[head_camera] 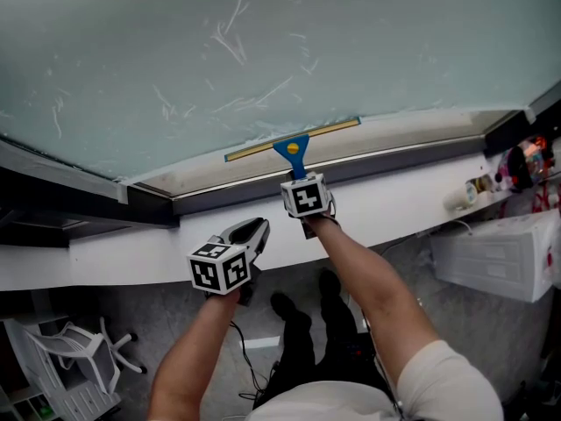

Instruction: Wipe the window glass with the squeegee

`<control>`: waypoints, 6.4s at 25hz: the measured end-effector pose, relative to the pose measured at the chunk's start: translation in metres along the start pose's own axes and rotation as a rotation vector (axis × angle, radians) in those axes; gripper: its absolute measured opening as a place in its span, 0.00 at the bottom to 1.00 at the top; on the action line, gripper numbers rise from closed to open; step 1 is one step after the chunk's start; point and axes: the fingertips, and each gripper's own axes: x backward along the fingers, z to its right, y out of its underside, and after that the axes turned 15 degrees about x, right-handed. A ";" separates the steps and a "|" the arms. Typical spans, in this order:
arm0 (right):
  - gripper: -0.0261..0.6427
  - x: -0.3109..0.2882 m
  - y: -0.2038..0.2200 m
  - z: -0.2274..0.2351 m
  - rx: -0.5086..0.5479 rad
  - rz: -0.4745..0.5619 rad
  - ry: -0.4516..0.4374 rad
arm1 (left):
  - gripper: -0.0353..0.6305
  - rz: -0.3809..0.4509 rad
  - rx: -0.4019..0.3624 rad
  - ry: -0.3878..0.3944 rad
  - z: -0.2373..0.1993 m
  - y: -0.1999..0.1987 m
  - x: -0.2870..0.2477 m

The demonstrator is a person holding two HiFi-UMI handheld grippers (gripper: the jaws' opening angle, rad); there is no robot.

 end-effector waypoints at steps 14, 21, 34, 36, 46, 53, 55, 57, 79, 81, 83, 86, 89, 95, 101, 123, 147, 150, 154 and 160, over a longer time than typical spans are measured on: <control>0.08 0.033 0.025 -0.005 0.013 -0.063 -0.066 | 0.15 -0.007 0.008 0.017 0.020 0.005 -0.005; 0.09 0.082 0.027 0.006 0.018 -0.067 -0.081 | 0.15 0.018 0.020 0.031 0.047 -0.001 -0.006; 0.09 0.215 -0.003 0.054 -0.014 0.029 -0.087 | 0.15 0.121 -0.079 0.169 0.174 -0.044 -0.009; 0.09 0.234 -0.013 0.064 -0.020 0.052 -0.078 | 0.15 0.145 -0.105 0.194 0.196 -0.050 -0.009; 0.09 0.324 -0.071 0.079 0.066 0.213 -0.034 | 0.32 0.248 -0.177 0.395 0.302 -0.101 0.008; 0.09 0.376 -0.095 0.063 0.110 0.333 0.046 | 0.37 0.180 -0.208 0.552 0.365 -0.102 0.029; 0.09 0.387 -0.095 0.056 0.102 0.340 0.052 | 0.37 0.184 -0.203 0.592 0.375 -0.102 0.039; 0.09 0.395 -0.094 0.047 0.125 0.339 0.067 | 0.37 0.188 -0.189 0.641 0.384 -0.102 0.051; 0.19 0.522 -0.125 0.036 0.311 0.623 0.507 | 0.26 0.209 0.081 0.920 0.456 -0.111 0.118; 0.21 0.532 -0.127 0.042 0.334 0.659 0.538 | 0.26 0.213 0.114 0.930 0.461 -0.113 0.114; 0.21 0.536 -0.127 0.050 0.331 0.681 0.525 | 0.26 0.221 0.116 0.927 0.468 -0.115 0.108; 0.21 0.541 -0.124 0.068 0.336 0.689 0.503 | 0.26 0.235 0.112 0.914 0.481 -0.116 0.094; 0.22 0.550 -0.120 0.087 0.367 0.696 0.493 | 0.26 0.255 0.118 0.899 0.494 -0.115 0.081; 0.23 0.563 -0.131 0.120 0.433 0.746 0.456 | 0.26 0.330 0.128 0.873 0.518 -0.130 0.062; 0.24 0.562 -0.127 0.149 0.370 0.766 0.330 | 0.30 0.409 0.004 0.781 0.534 -0.132 0.039; 0.24 0.601 -0.248 0.266 0.195 0.716 0.379 | 0.31 0.706 -0.641 0.386 0.558 -0.208 0.116; 0.24 0.825 -0.514 0.322 0.382 1.002 0.603 | 0.24 0.916 -0.824 0.341 0.690 -0.334 0.169; 0.24 0.854 -0.548 0.324 0.396 1.029 0.627 | 0.24 0.924 -0.844 0.330 0.705 -0.345 0.166; 0.24 0.882 -0.583 0.329 0.381 1.019 0.662 | 0.24 0.927 -0.865 0.325 0.718 -0.354 0.163; 0.24 0.917 -0.630 0.325 0.378 1.063 0.646 | 0.24 0.943 -0.886 0.328 0.732 -0.368 0.168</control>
